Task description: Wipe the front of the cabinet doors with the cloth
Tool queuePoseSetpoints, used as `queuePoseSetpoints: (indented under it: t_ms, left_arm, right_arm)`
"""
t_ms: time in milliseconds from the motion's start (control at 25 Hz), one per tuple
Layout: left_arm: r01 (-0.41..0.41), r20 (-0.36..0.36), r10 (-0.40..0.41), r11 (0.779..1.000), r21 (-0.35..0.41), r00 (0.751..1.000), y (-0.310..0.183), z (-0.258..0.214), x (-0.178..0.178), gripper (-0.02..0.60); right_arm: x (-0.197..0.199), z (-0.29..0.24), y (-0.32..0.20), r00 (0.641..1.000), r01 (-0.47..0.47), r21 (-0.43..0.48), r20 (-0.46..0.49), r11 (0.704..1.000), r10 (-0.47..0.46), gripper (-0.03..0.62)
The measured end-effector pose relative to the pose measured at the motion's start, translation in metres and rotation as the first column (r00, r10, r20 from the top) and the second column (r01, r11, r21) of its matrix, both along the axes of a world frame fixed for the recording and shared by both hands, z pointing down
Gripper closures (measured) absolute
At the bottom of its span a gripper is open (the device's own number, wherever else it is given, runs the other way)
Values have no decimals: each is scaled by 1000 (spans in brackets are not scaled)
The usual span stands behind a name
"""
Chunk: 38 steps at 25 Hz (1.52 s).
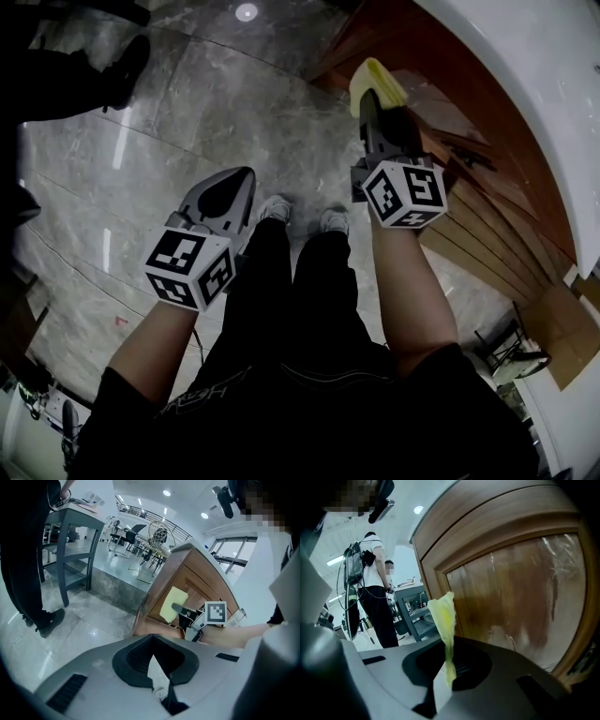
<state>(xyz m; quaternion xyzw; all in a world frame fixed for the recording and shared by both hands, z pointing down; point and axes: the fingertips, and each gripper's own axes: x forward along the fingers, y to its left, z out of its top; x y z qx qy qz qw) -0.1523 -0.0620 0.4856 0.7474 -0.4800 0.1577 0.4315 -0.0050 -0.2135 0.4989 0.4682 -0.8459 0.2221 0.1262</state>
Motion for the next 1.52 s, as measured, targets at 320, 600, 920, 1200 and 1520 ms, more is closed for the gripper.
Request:
queuePoseSetpoints:
  t_ms: [320,600,920,1200,1520]
  left_arm:
    - [-72,5,73,997,-20,997,-6,7,17,575]
    - [-160,2,160,987,-30,987,-6,7,44,575]
    - [-304,-16,304,952,-29,953,0,6,94,575]
    - [-388,-20,387,921,-41,922,7,8,121,575]
    - [-452,-37,450,891,-55,892,21,10,148,575]
  right_arm:
    - [38,3,7,996,-85,-5,-28,996,85,553]
    - [83,3,16,978,-205,-9,-36,979,204,553]
    - [136,-1,33,947,-316,4,-53,949,316,553]
    - [175,-7,49,909,-410,33,-75,912,411,553]
    - [199,-9,71,886,-459,32,-66,888,460,553]
